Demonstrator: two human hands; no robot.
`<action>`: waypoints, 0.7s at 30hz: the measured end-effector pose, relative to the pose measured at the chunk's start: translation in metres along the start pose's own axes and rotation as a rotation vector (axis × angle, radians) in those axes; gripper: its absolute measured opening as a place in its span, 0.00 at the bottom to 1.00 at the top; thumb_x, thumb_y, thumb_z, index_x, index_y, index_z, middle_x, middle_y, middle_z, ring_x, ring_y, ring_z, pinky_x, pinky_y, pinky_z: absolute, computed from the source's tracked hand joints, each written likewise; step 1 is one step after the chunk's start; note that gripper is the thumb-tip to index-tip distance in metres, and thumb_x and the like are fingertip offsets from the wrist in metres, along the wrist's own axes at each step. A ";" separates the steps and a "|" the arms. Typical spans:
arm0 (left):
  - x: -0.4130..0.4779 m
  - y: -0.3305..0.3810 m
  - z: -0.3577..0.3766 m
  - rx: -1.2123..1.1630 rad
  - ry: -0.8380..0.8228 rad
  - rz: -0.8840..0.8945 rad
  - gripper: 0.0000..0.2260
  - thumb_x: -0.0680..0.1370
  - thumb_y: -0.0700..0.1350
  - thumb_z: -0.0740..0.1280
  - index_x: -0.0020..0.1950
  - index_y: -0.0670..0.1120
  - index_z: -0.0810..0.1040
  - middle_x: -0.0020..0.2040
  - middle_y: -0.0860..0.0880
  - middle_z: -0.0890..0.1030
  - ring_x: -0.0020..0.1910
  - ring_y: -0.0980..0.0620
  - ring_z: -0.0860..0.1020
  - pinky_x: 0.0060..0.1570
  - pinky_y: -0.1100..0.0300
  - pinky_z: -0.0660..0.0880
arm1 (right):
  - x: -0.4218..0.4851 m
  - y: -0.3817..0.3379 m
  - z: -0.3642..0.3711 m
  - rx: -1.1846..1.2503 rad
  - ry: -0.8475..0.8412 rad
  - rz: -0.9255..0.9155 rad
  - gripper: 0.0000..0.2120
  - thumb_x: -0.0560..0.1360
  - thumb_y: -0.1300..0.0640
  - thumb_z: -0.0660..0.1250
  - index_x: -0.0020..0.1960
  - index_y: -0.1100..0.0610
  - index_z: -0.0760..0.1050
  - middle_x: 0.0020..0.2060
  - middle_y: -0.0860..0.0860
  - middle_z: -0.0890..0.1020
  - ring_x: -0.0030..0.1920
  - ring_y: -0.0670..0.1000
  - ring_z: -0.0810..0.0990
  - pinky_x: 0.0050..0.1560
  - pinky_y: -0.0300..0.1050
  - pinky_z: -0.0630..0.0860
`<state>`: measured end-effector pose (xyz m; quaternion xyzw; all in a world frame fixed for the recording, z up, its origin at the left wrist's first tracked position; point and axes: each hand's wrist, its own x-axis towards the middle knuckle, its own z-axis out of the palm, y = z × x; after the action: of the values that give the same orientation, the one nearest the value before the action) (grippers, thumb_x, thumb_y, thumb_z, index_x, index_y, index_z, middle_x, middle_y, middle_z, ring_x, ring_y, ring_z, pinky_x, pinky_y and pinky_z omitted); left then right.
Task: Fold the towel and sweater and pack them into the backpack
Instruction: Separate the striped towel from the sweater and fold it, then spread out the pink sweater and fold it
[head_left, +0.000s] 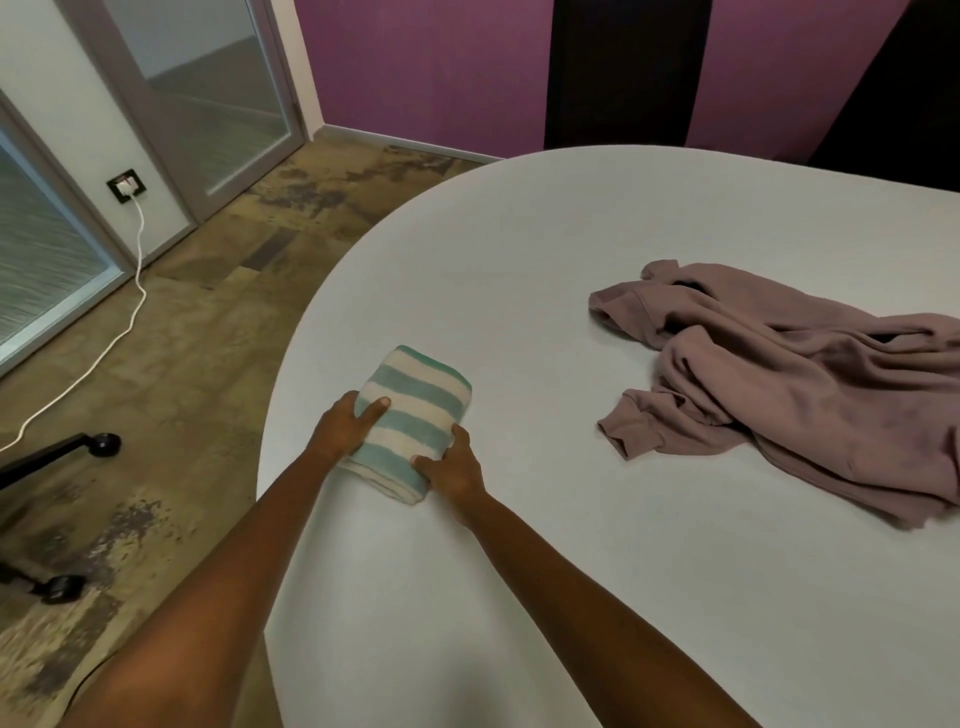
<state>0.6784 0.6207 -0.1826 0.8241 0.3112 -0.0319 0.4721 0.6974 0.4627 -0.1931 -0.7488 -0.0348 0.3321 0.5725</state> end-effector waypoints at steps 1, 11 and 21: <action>0.002 -0.002 0.002 0.080 0.030 0.002 0.28 0.75 0.60 0.63 0.65 0.39 0.69 0.59 0.38 0.76 0.56 0.40 0.76 0.52 0.52 0.72 | 0.001 0.001 0.001 -0.062 0.018 -0.033 0.34 0.73 0.56 0.69 0.73 0.59 0.55 0.65 0.57 0.70 0.65 0.57 0.71 0.63 0.50 0.73; -0.028 -0.003 0.040 0.788 0.225 0.458 0.27 0.81 0.54 0.47 0.63 0.37 0.74 0.61 0.36 0.77 0.59 0.38 0.77 0.56 0.39 0.73 | -0.021 0.013 -0.017 -1.115 0.055 -0.372 0.28 0.81 0.46 0.48 0.77 0.55 0.45 0.76 0.57 0.51 0.75 0.56 0.52 0.70 0.56 0.57; -0.036 -0.011 0.056 0.906 0.169 0.436 0.32 0.82 0.53 0.38 0.58 0.37 0.78 0.55 0.37 0.81 0.52 0.39 0.81 0.45 0.39 0.76 | -0.040 0.034 -0.045 -1.275 -0.106 -0.258 0.40 0.68 0.37 0.25 0.76 0.51 0.40 0.76 0.52 0.42 0.76 0.53 0.40 0.73 0.59 0.43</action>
<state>0.6569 0.5624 -0.2095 0.9916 0.1239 0.0025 0.0361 0.6794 0.3966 -0.1990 -0.9140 -0.3430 0.2113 0.0488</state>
